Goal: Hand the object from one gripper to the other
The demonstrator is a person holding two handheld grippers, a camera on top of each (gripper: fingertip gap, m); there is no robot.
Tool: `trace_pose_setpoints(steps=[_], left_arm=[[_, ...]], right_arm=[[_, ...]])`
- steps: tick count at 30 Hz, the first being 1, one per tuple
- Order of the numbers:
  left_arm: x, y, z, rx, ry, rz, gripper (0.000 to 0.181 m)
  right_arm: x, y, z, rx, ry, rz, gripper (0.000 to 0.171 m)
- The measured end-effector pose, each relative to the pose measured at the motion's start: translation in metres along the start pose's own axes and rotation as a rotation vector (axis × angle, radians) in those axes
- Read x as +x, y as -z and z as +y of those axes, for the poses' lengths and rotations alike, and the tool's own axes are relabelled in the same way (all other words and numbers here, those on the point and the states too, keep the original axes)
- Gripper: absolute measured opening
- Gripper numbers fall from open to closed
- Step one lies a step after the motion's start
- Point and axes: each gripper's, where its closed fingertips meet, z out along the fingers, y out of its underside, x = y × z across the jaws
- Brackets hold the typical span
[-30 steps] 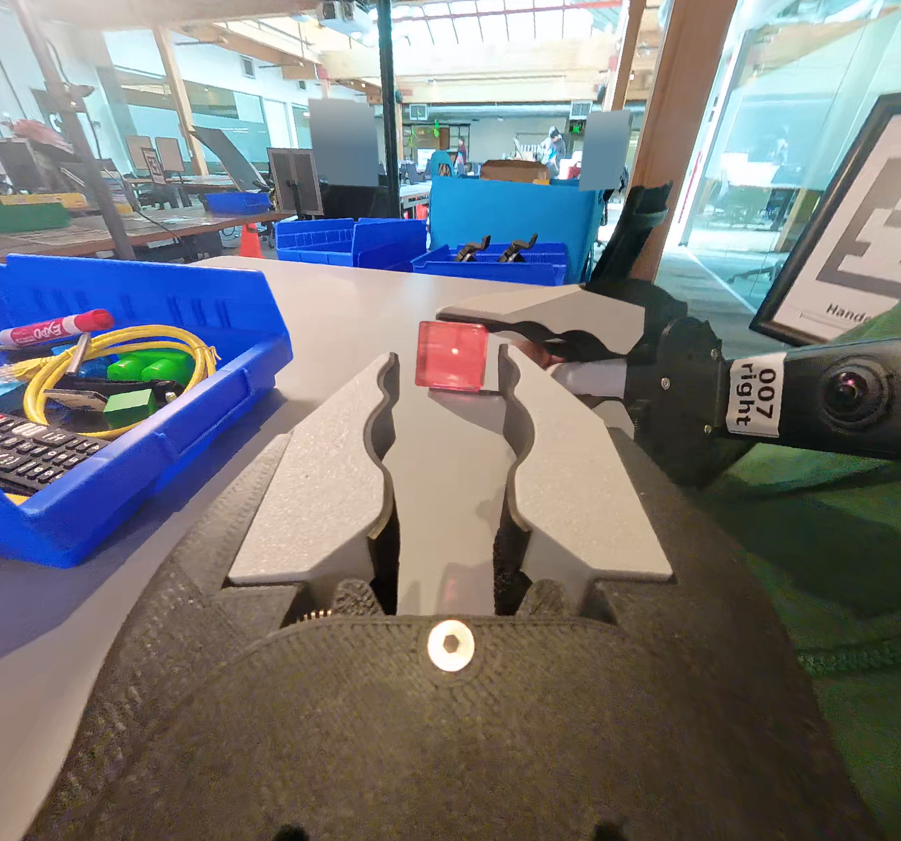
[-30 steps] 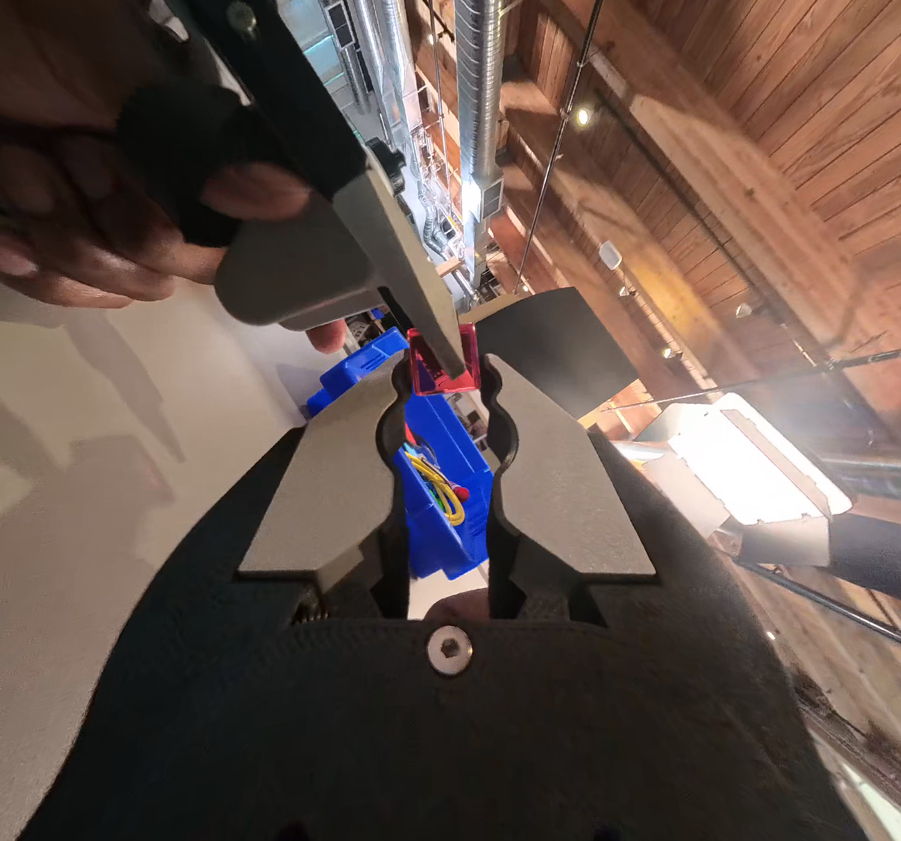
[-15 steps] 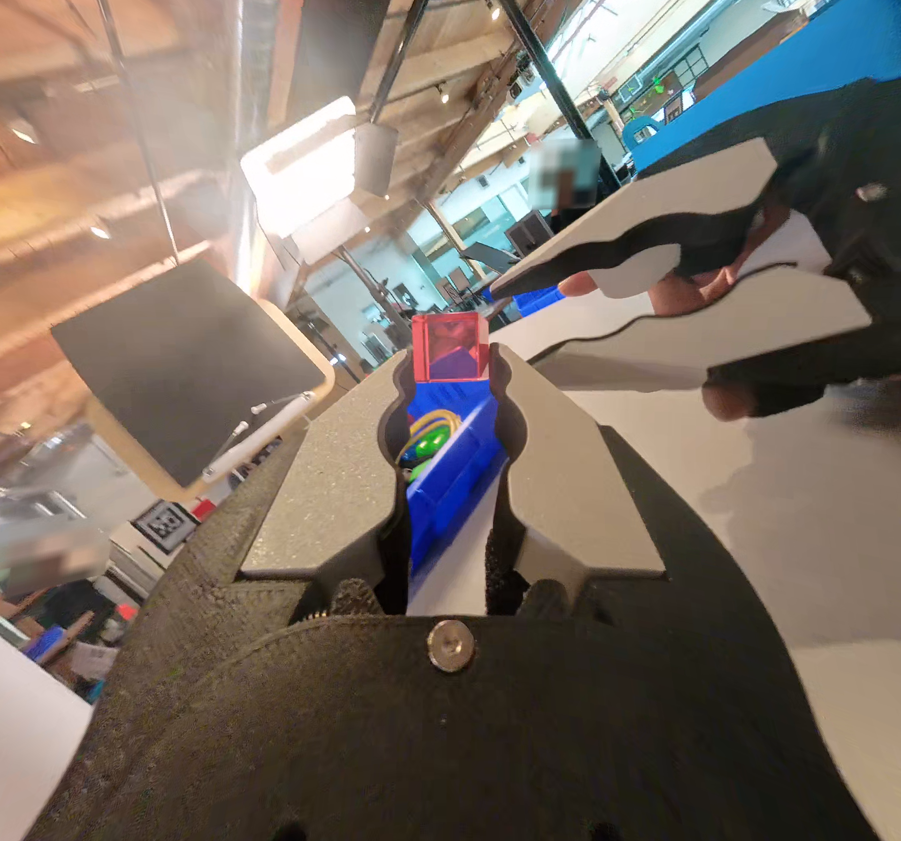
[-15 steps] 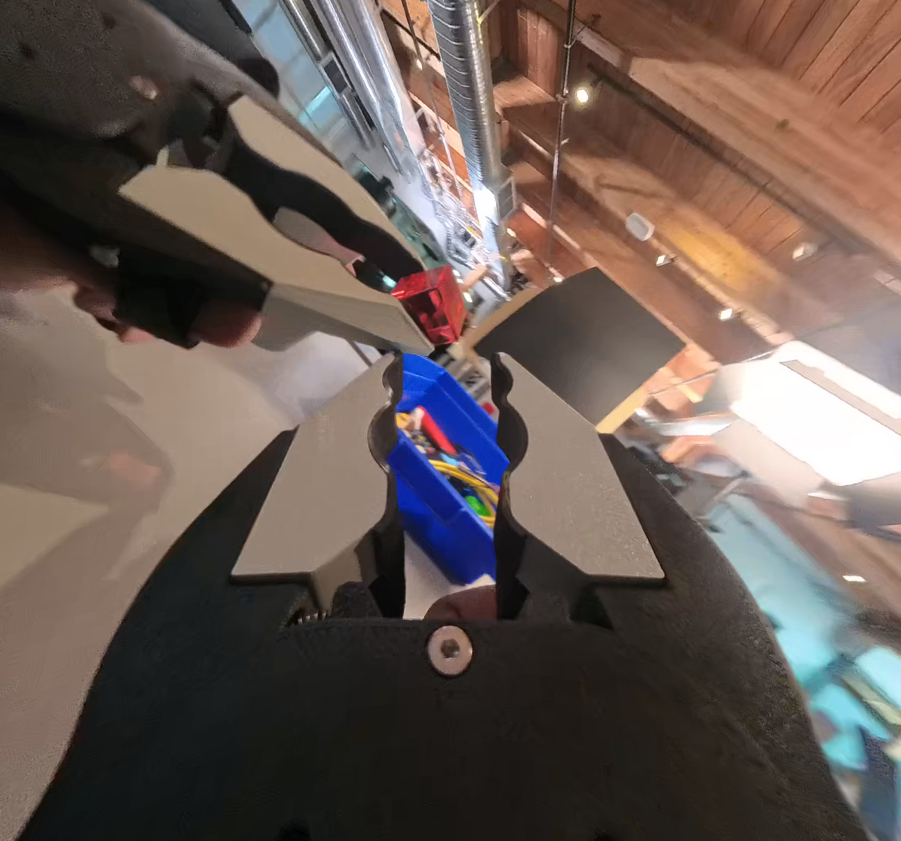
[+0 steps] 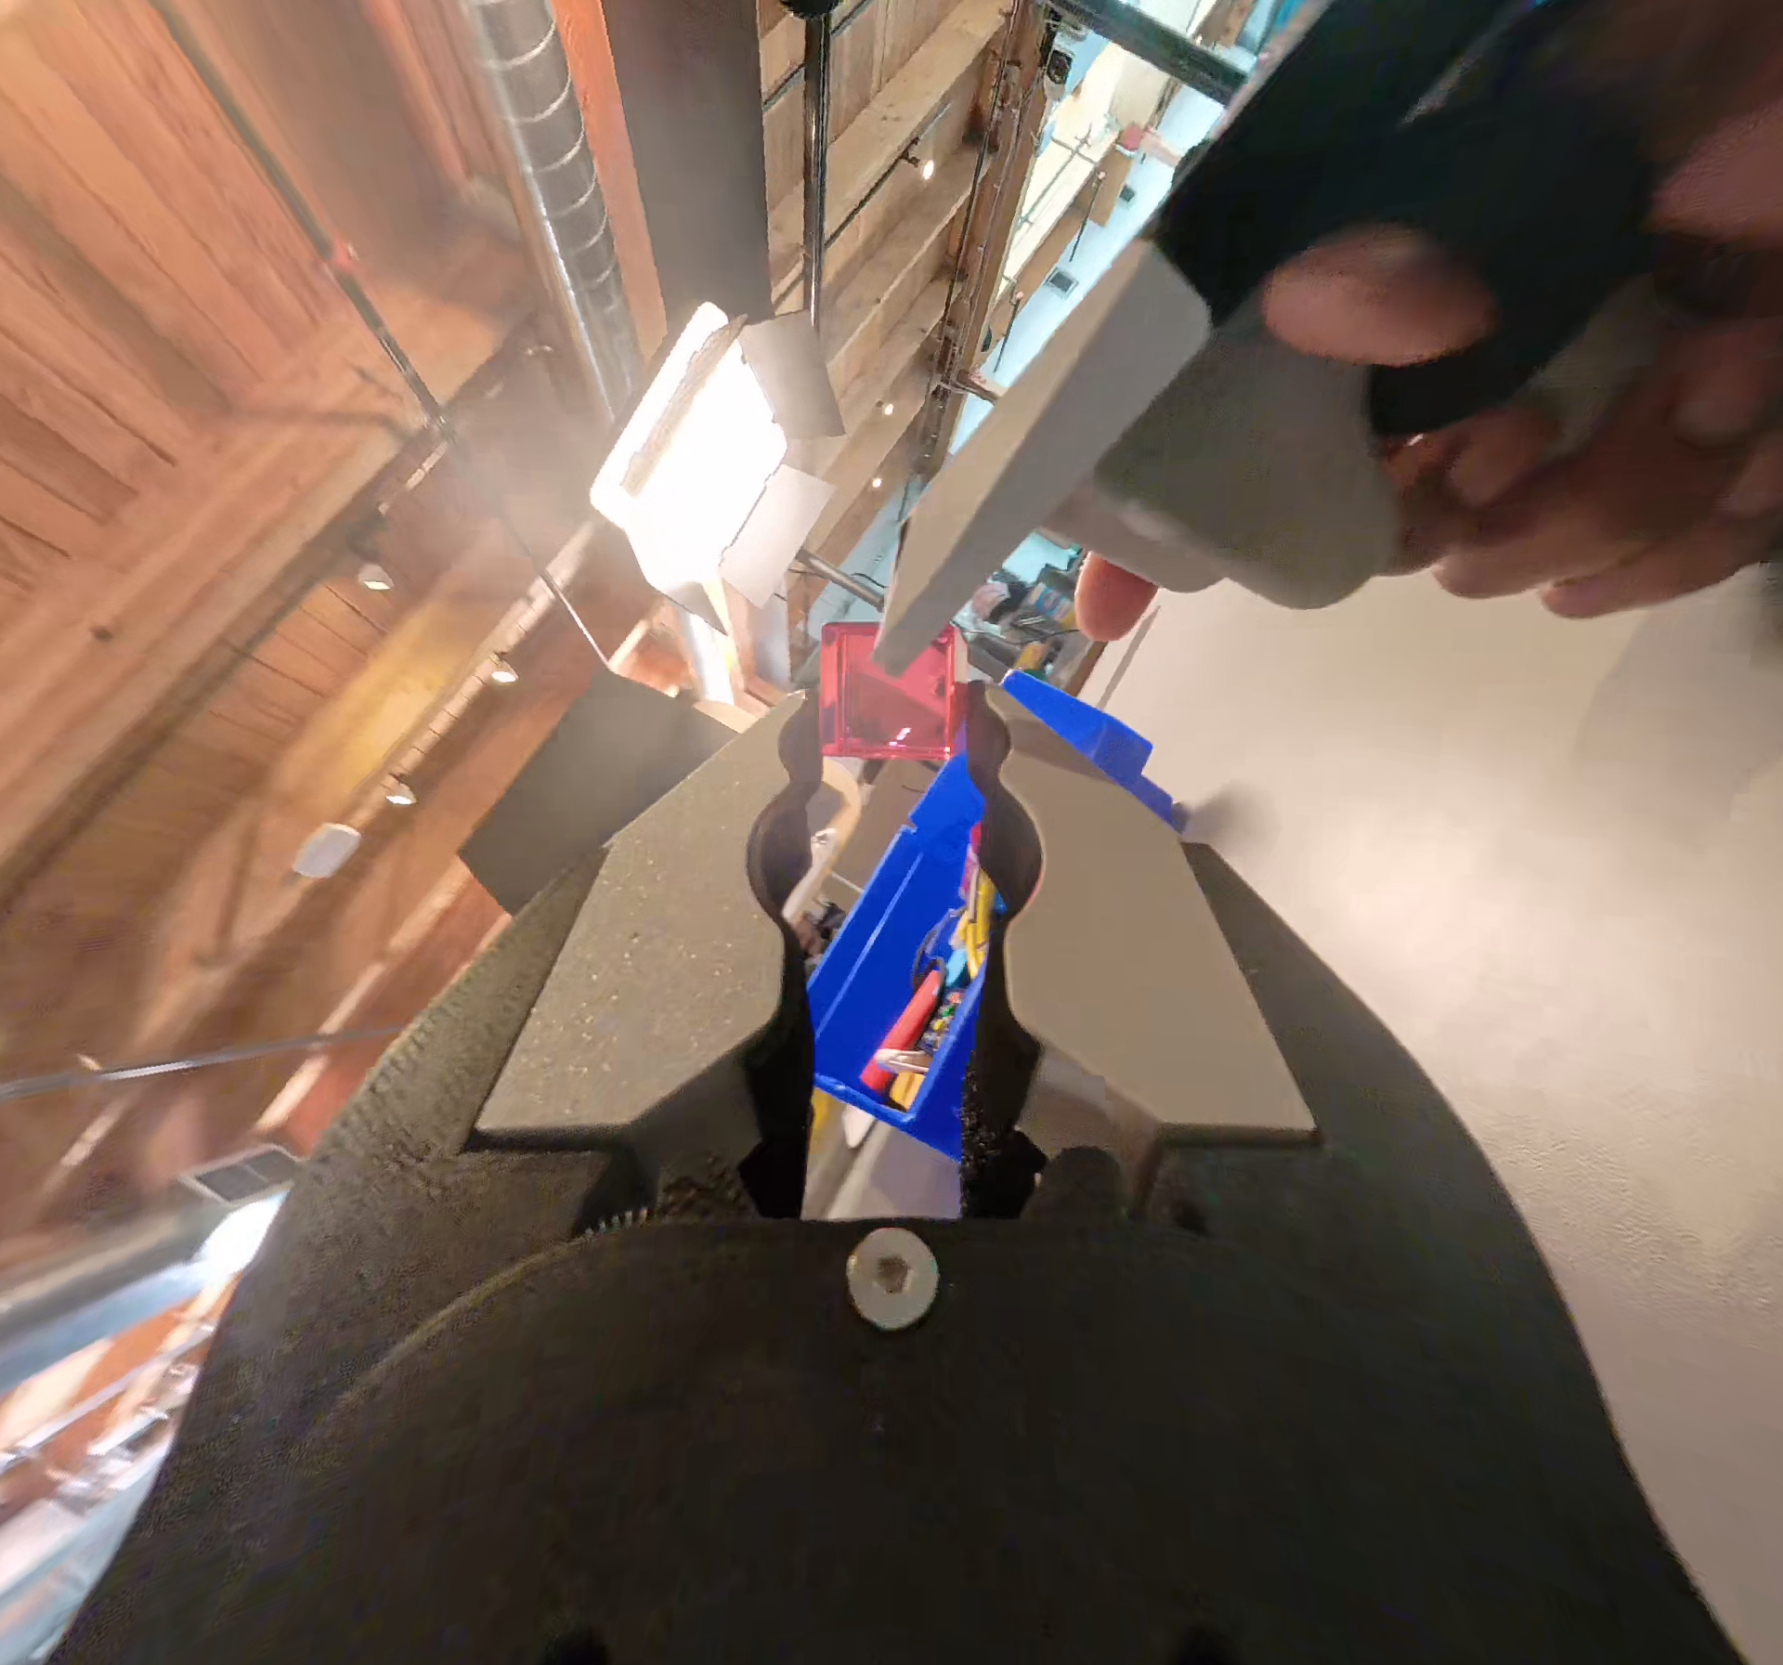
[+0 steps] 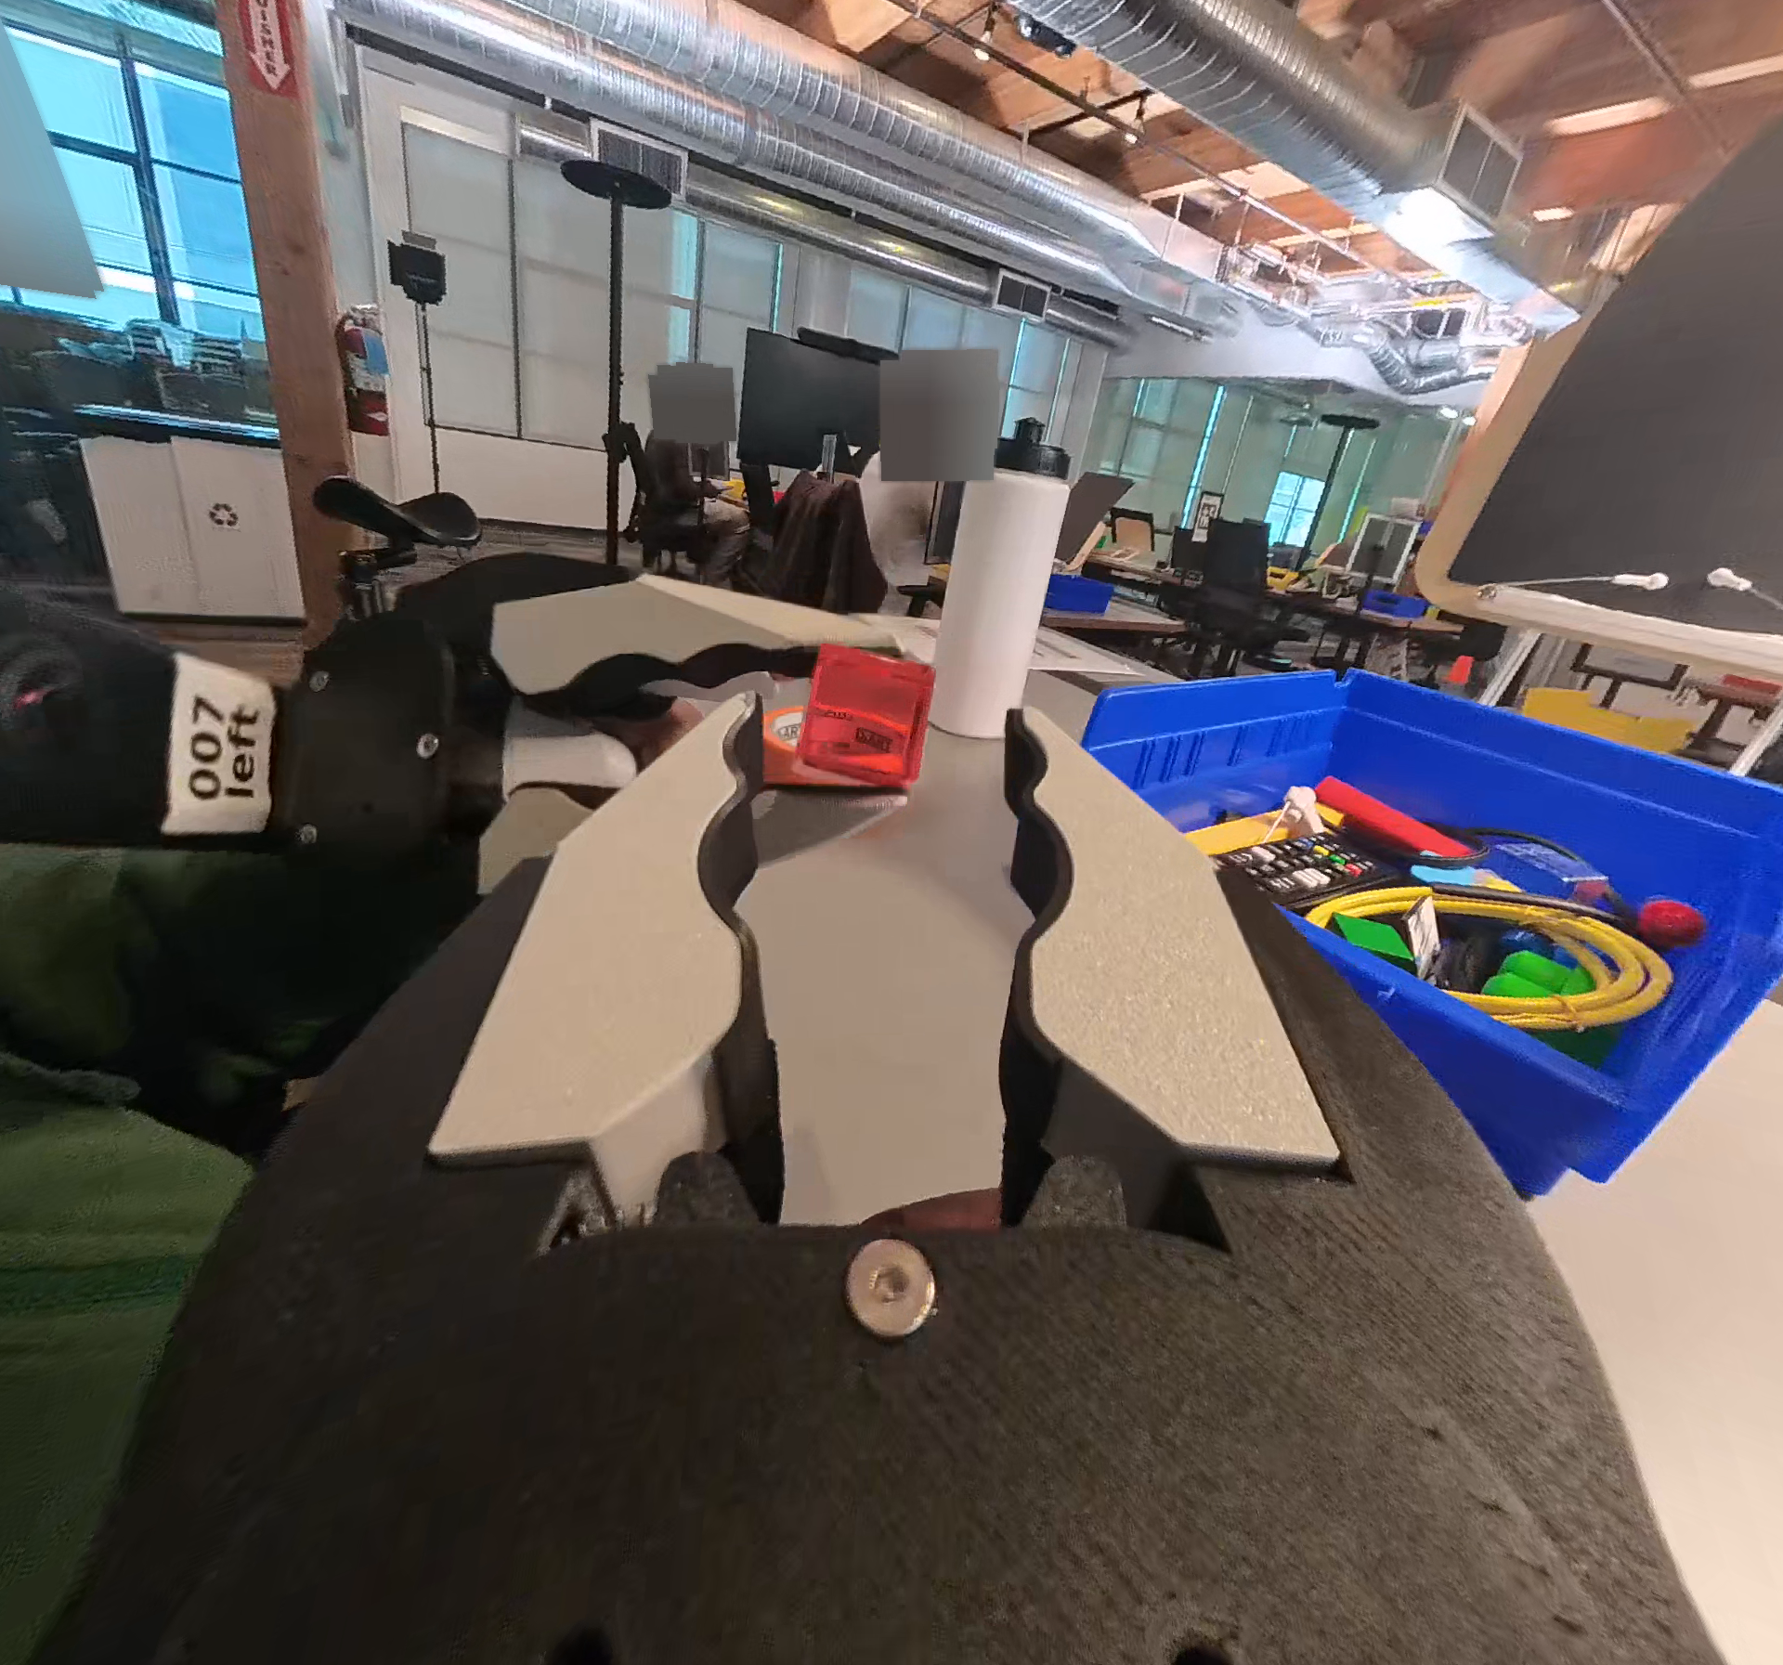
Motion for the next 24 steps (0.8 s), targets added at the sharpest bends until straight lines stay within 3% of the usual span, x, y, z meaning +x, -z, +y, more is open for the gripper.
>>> trace_pose_setpoints(steps=[2,5,8,12,16,18,20,24], left_arm=[[0.003,0.000,-0.003,0.003,-0.054,-0.007,0.029],[0.005,-0.001,-0.002,-0.007,-0.069,-0.007,0.029],[0.004,-0.002,0.003,-0.021,0.010,0.012,0.032],[0.001,-0.004,0.022,-0.079,0.381,0.117,0.034],[-0.009,0.002,0.031,-0.044,1.005,0.299,0.037],[-0.008,0.005,0.024,-0.014,1.249,0.440,0.048],[-0.001,0.008,0.018,-0.021,1.363,0.543,0.053],[0.010,0.004,0.014,-0.090,1.333,0.544,0.054]], right_arm=[[-0.001,-0.001,0.002,-0.015,0.018,0.004,0.048],[-0.003,-0.004,0.006,-0.040,0.072,0.032,0.027],[0.004,-0.003,0.007,-0.045,0.185,0.128,0.027],[0.028,0.002,0.006,-0.076,0.327,0.317,0.026],[0.031,0.002,0.008,-0.095,0.392,0.356,0.026],[0.028,-0.001,0.011,-0.113,0.442,0.358,0.026],[0.024,-0.004,0.014,-0.136,0.509,0.357,0.026],[0.012,-0.010,0.023,-0.184,0.675,0.345,0.026]])
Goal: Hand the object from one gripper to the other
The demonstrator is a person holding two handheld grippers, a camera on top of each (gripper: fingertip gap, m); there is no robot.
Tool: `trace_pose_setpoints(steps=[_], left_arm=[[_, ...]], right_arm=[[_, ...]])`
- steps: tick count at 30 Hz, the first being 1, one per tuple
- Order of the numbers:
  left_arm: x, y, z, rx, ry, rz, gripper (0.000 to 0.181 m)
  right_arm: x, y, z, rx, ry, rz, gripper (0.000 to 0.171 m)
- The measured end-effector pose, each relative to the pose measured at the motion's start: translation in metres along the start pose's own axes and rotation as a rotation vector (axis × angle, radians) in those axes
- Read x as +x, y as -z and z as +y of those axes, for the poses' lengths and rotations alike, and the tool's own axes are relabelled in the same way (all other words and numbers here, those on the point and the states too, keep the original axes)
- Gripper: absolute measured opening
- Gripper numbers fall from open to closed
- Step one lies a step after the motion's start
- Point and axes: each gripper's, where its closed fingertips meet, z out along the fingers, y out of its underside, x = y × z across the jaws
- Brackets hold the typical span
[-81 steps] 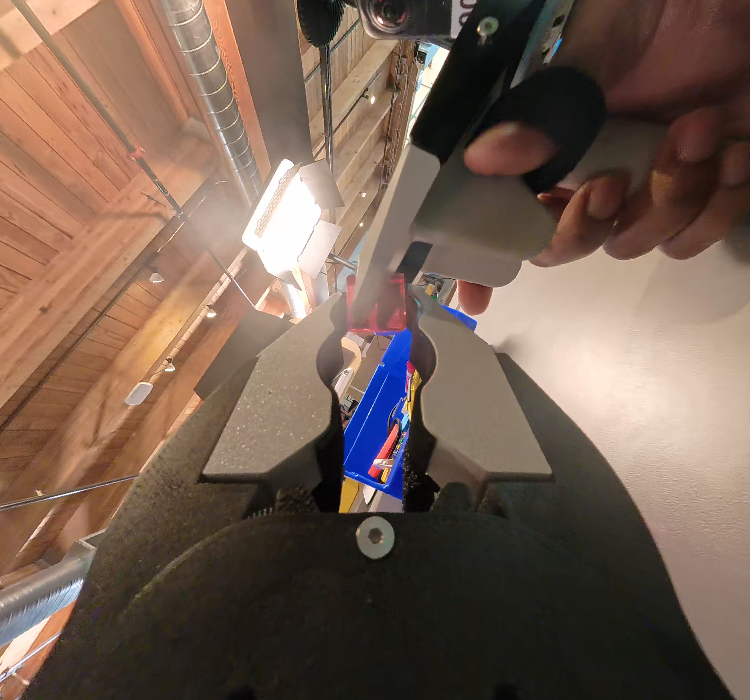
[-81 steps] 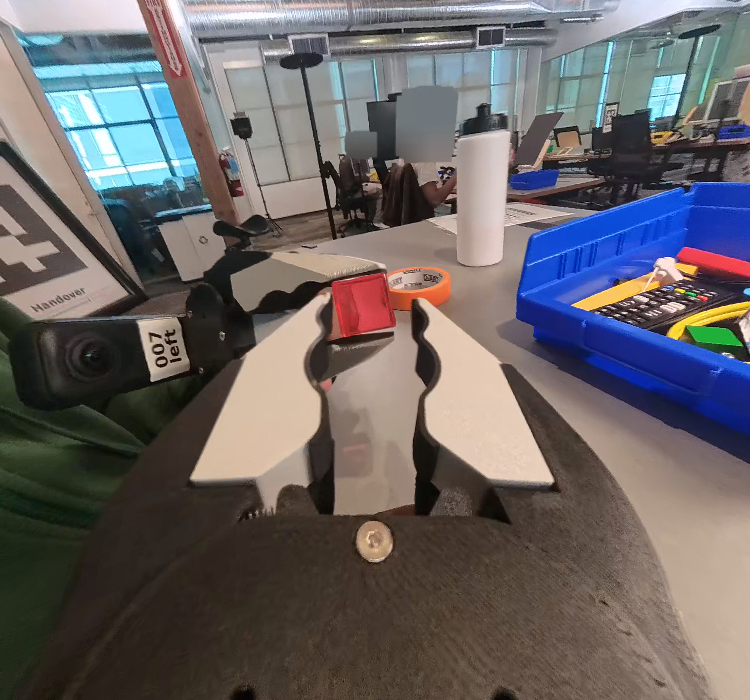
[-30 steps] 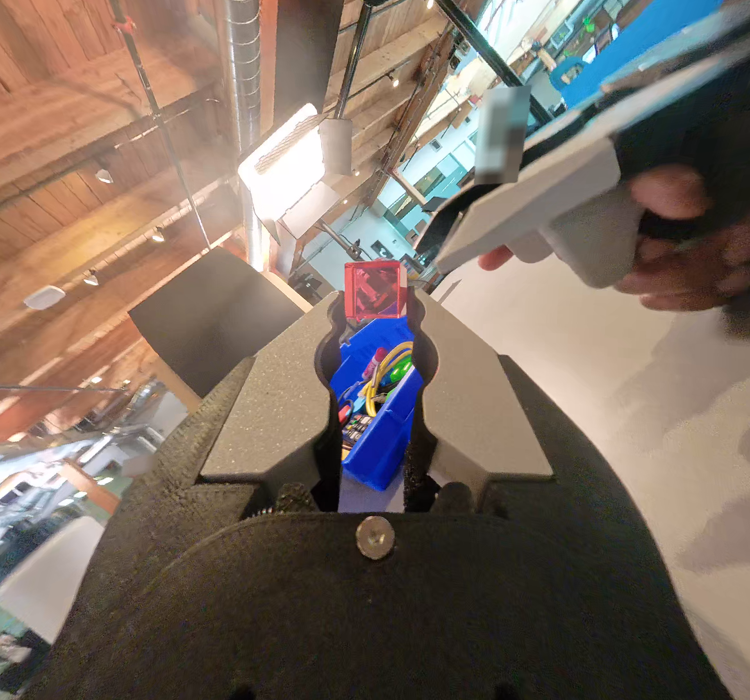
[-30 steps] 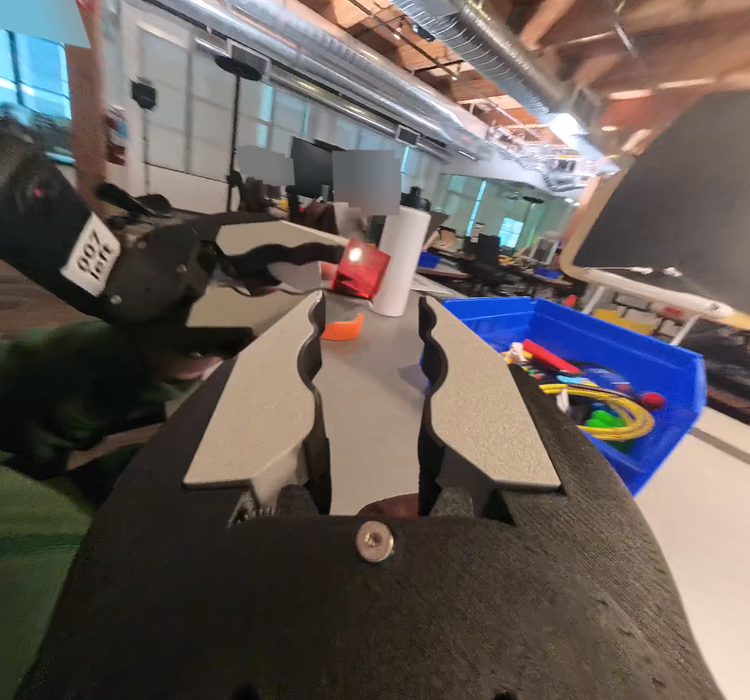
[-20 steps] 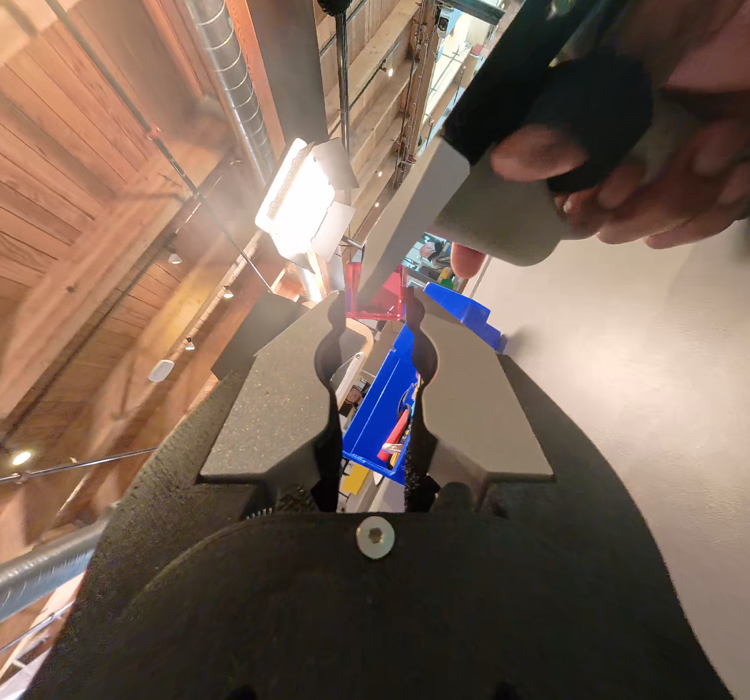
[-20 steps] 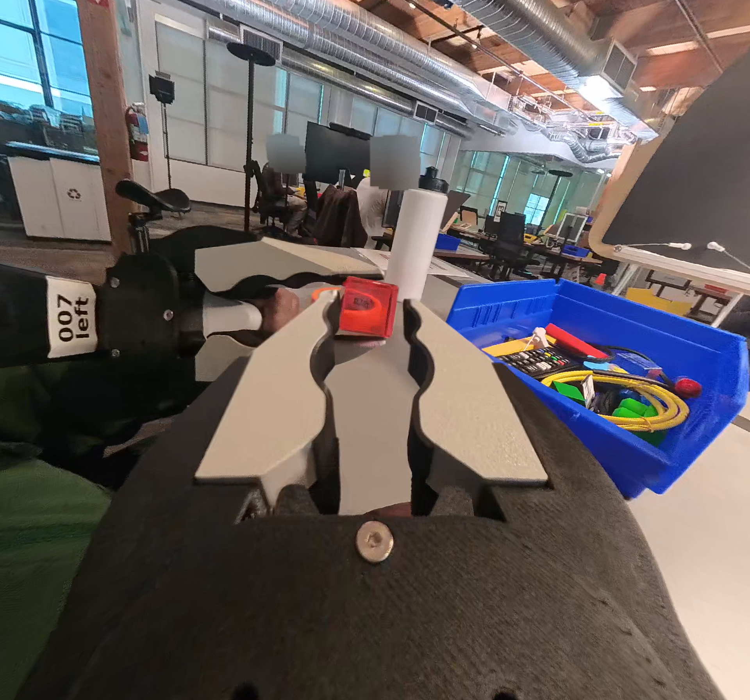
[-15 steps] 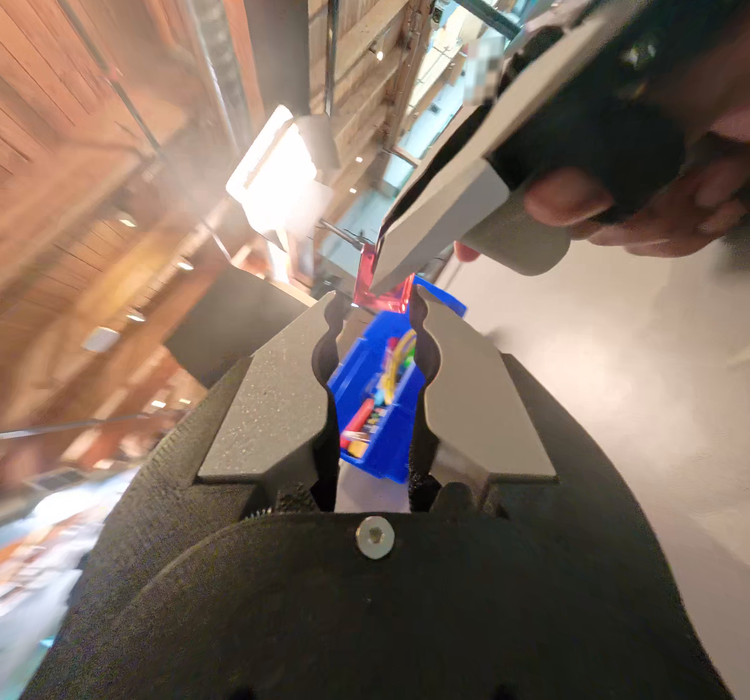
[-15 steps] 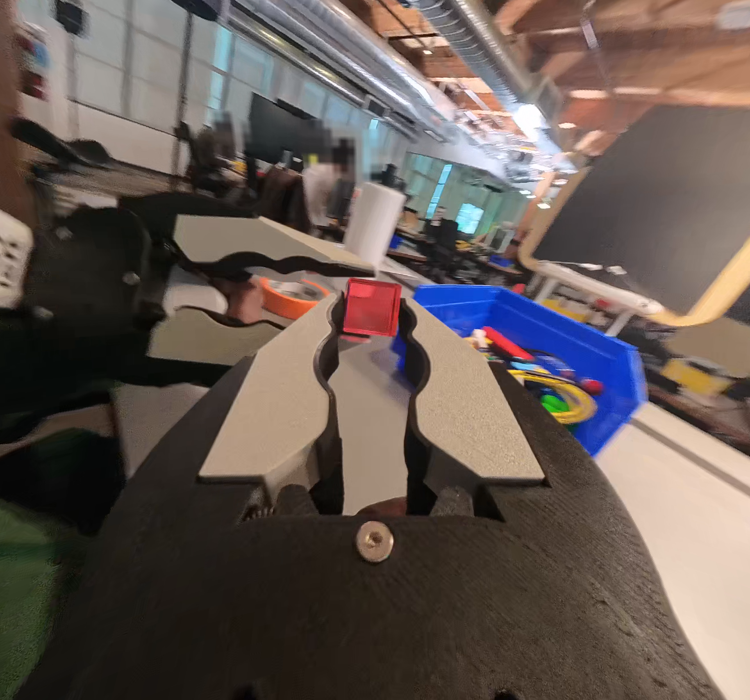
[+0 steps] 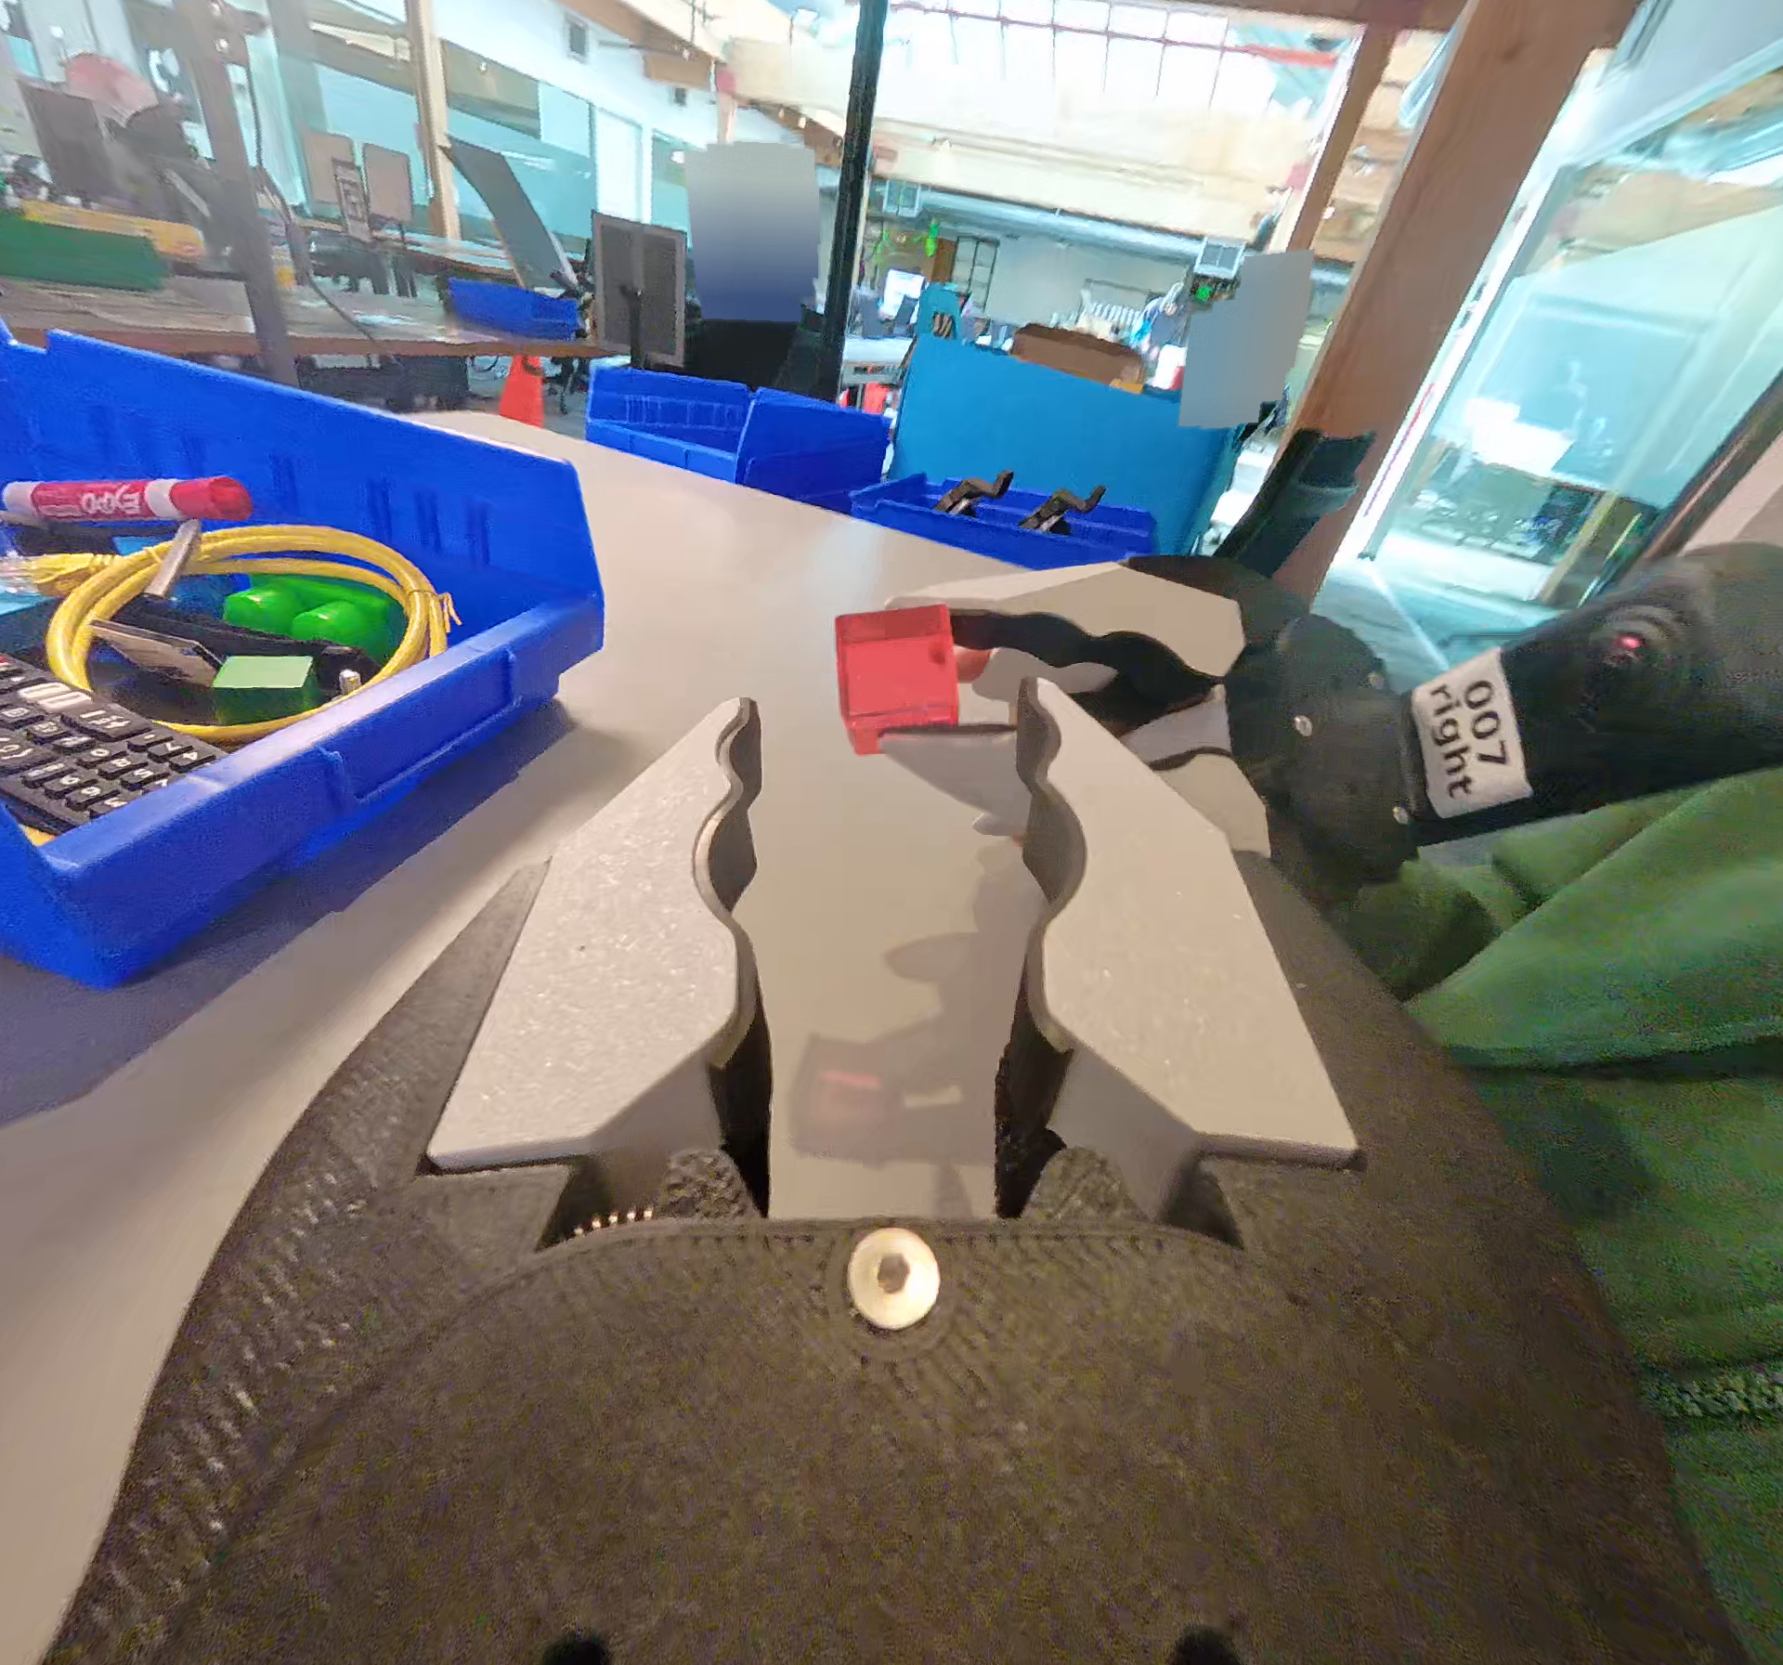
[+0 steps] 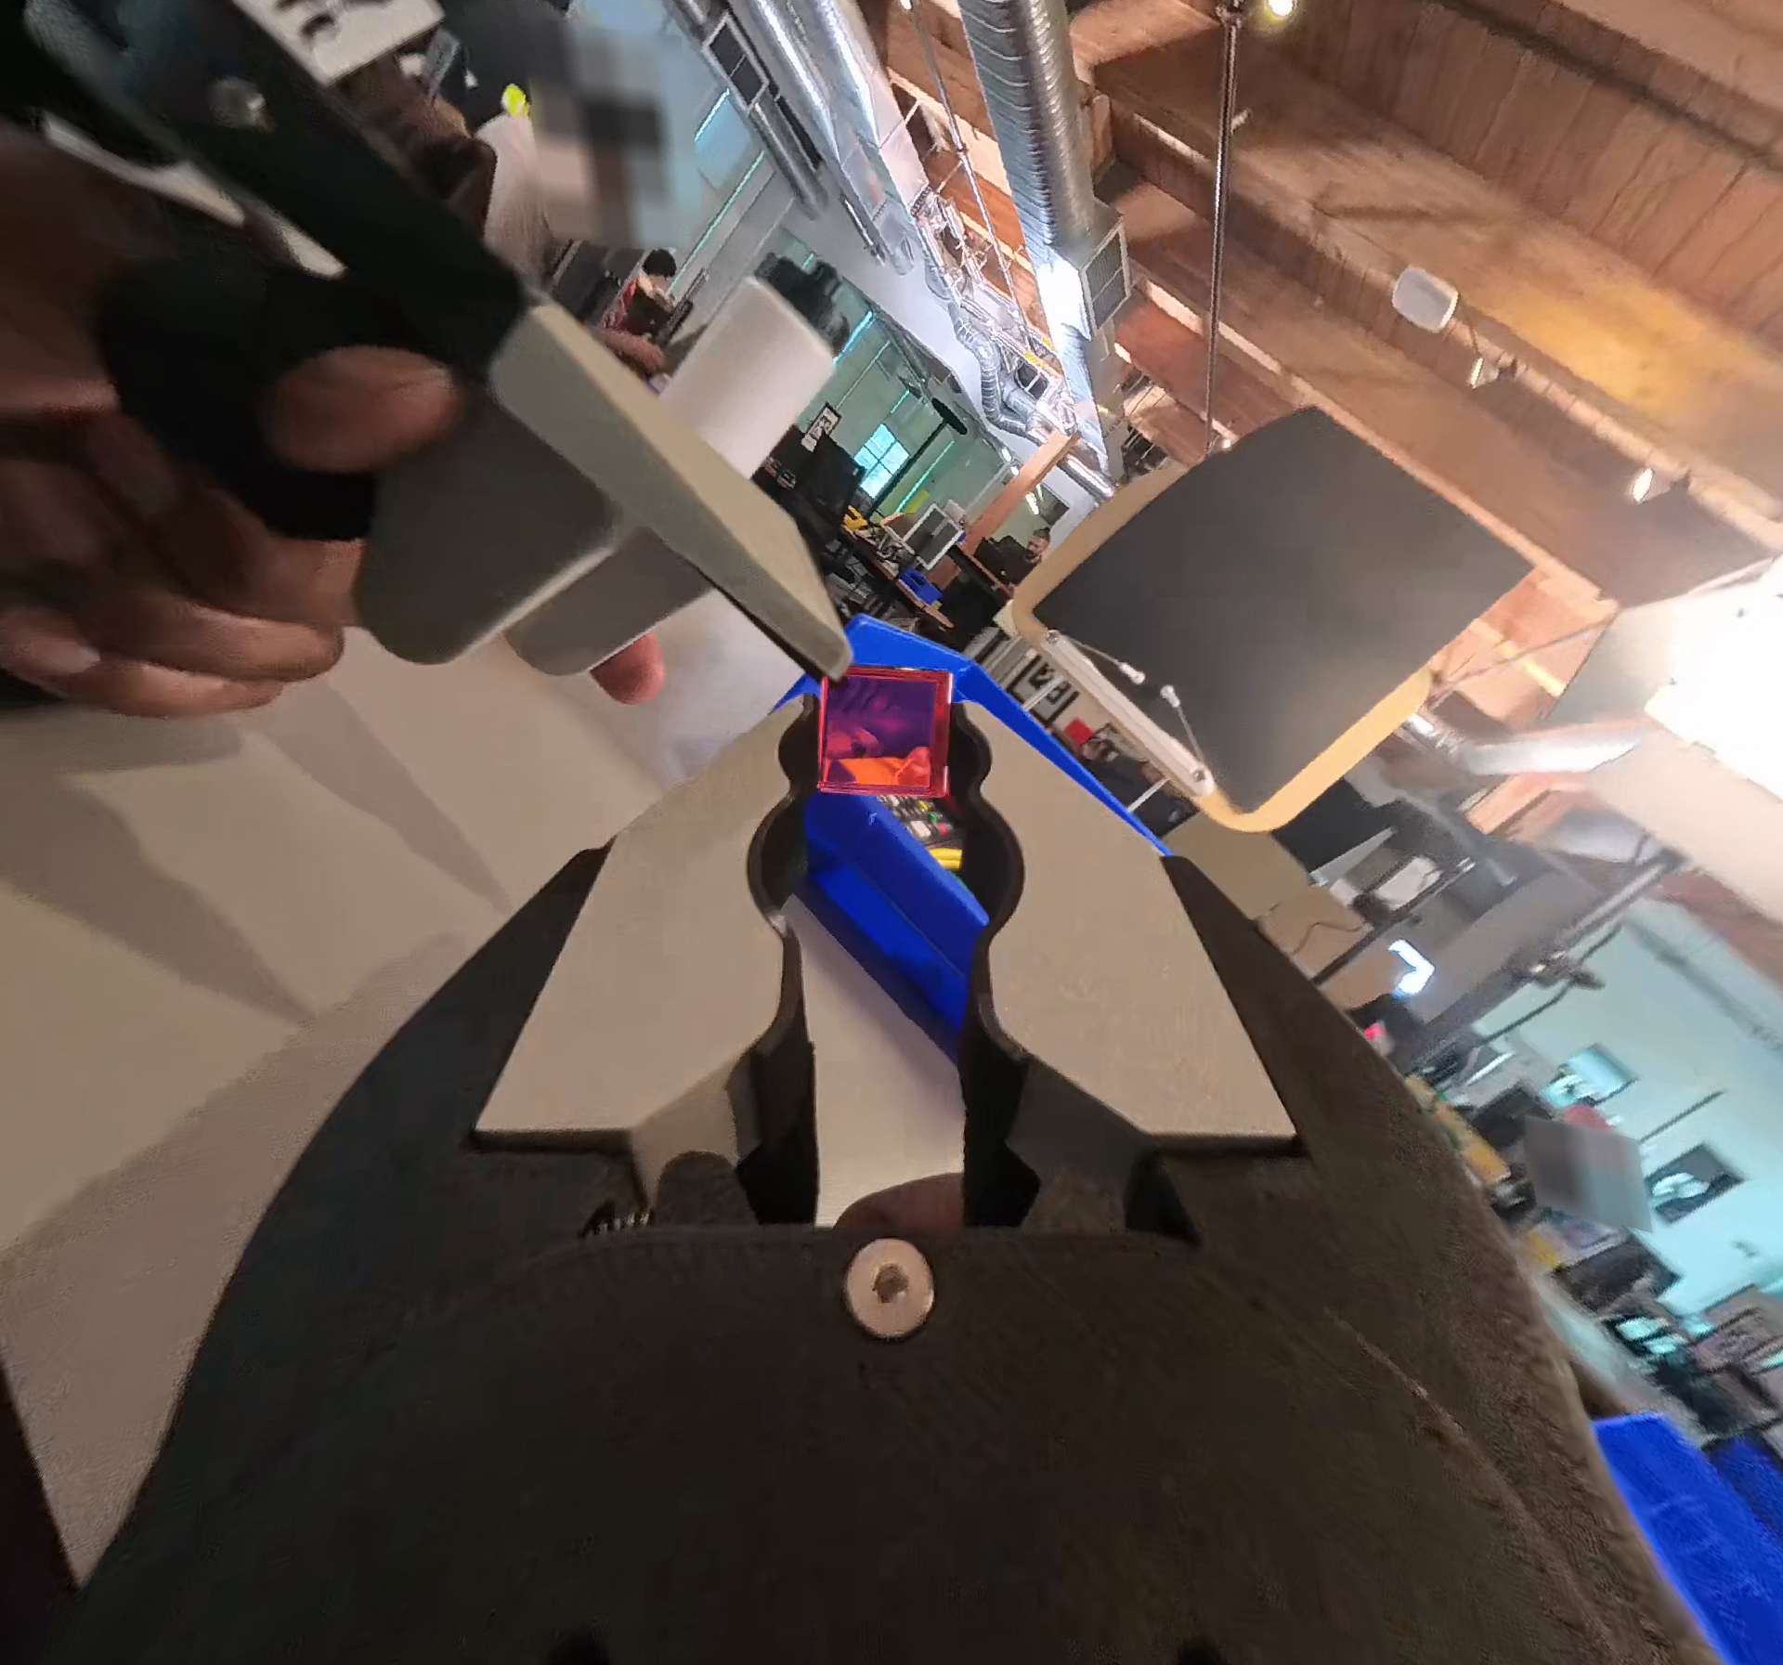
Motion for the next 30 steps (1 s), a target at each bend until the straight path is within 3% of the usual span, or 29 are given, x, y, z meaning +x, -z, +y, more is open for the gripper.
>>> trace_pose_setpoints(steps=[3,5,7,12,16,18,22,30], left_arm=[[0.000,-0.006,0.014,-0.092,-0.054,-0.052,0.047],[-0.001,-0.007,0.021,-0.142,-0.089,-0.084,0.028],[-0.003,-0.007,0.022,-0.152,-0.091,-0.107,0.027],[-0.004,-0.002,-0.013,0.126,0.081,-0.081,0.027],[-0.003,0.010,-0.042,0.424,0.337,0.031,0.027],[-0.001,0.009,-0.044,0.495,0.453,0.098,0.027],[0.014,-0.004,-0.036,0.504,0.561,0.185,0.027],[0.030,-0.014,-0.030,0.415,0.521,0.220,0.027]], right_arm=[[-0.013,-0.001,-0.002,0.001,0.119,-0.015,0.026],[-0.019,-0.001,-0.001,-0.003,0.157,-0.027,0.026],[-0.018,-0.001,-0.001,-0.003,0.129,-0.033,0.026],[0.003,0.005,-0.013,0.067,-0.074,-0.004,0.032],[0.007,0.008,-0.021,0.118,-0.187,-0.026,0.046],[0.006,0.008,-0.023,0.125,-0.187,-0.027,0.047],[-0.002,0.008,-0.025,0.125,-0.130,-0.036,0.045],[0.001,0.009,-0.026,0.128,-0.066,0.015,0.046]])
